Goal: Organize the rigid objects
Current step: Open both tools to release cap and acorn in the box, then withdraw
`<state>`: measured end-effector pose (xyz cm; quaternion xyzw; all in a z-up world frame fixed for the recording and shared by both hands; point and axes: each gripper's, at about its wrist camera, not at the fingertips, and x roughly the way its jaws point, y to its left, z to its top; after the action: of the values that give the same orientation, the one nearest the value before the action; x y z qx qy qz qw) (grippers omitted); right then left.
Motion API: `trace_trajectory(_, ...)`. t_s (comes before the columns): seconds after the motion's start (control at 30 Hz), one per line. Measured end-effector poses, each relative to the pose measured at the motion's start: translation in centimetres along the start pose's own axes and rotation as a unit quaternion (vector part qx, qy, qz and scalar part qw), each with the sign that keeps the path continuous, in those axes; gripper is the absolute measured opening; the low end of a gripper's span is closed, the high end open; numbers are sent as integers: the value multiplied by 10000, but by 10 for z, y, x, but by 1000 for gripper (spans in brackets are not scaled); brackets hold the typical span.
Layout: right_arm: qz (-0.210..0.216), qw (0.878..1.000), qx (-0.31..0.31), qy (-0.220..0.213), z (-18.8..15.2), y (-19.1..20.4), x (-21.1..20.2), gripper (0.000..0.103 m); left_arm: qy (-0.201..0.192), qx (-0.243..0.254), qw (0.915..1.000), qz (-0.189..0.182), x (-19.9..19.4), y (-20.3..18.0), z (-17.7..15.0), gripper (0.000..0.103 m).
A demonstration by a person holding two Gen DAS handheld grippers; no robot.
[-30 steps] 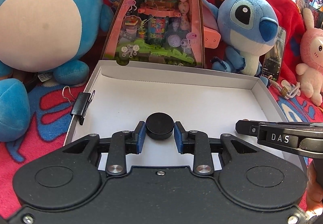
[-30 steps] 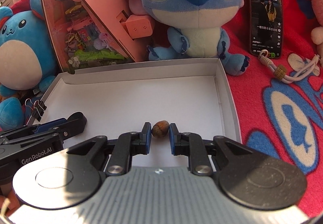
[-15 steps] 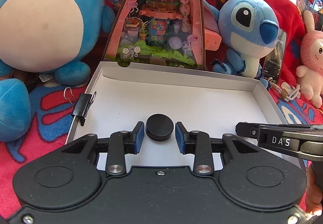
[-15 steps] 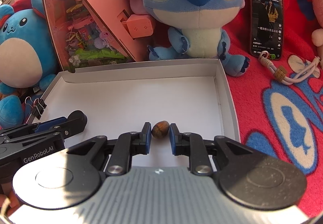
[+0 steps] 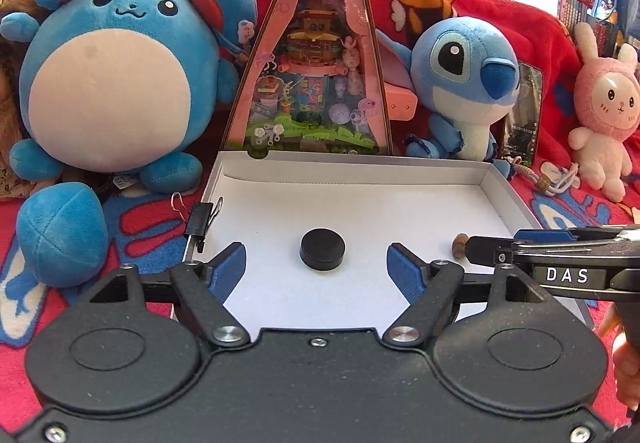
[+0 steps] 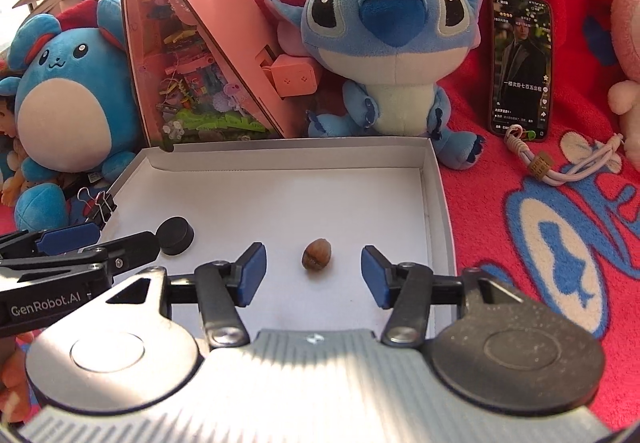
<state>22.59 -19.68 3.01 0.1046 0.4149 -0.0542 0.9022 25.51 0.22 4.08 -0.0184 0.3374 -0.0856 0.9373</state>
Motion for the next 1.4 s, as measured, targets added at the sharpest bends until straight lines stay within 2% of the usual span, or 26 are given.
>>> trace_trajectory(0.27,105,9987,-364,-348,-14,3,-36,82,-252,213,9994,-128,-37,-4,-14,81)
trace_trajectory(0.47,169,9969,-521,-564,-26,0,-59,86,-387,336,9984,-220,-64,-8,-26,83)
trace_trajectory(0.8,338,9961,-407,-708,-49,-6,-86,87,-472,261,9972,-508,-94,-17,-44,84)
trace_trajectory(1.03,424,9946,-353,-882,-63,-9,-102,88,-792,414,9945,-538,-109,-28,-52,86)
trace_trajectory(1.4,439,9937,-317,-983,-85,-19,-117,89,-659,375,9958,-508,-123,-35,-71,86)
